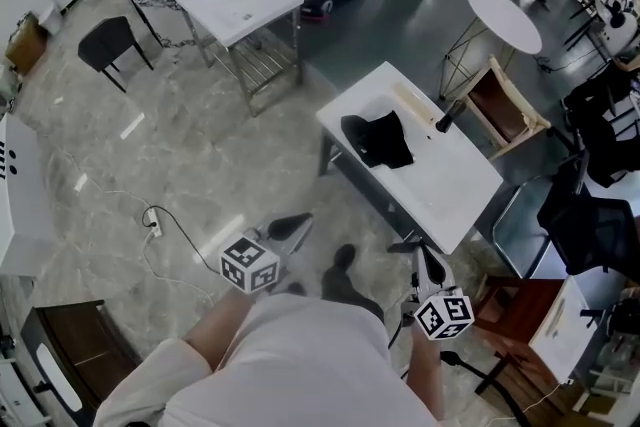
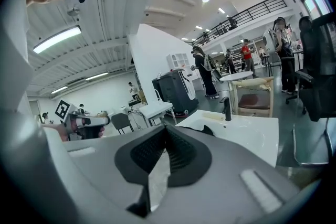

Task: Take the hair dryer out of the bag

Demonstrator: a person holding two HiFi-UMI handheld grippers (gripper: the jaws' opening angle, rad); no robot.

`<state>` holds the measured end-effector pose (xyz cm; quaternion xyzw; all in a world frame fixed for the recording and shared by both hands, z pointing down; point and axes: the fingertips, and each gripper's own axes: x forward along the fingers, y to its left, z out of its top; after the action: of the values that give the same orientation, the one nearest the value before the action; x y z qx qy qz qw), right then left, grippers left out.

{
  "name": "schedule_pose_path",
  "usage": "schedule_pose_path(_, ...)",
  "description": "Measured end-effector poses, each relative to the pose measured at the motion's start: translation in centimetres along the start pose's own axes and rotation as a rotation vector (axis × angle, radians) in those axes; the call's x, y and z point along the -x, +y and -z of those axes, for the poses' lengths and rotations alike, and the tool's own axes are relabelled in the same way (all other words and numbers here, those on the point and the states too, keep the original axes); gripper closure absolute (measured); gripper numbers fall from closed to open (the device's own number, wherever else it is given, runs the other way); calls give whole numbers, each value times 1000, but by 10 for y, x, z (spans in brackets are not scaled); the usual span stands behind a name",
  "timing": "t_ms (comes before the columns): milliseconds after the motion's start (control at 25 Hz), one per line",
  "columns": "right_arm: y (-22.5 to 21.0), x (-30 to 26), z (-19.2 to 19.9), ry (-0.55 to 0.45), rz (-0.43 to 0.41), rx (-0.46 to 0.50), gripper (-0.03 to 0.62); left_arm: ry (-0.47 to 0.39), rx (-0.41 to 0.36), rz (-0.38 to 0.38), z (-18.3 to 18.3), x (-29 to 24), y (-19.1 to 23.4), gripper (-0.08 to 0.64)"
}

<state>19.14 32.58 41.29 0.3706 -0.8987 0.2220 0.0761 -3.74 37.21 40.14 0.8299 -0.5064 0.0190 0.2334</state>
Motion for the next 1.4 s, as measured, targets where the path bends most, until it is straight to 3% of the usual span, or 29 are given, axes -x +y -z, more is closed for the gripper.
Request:
schedule_pose_path(800, -110, -119, -48, 104, -130, 12, 588, 29, 50, -114, -37, -129, 58, 560)
schedule_pose_path(1400, -138, -154, -58, 147, -183, 19, 588, 56, 54, -167, -44, -166, 77, 560)
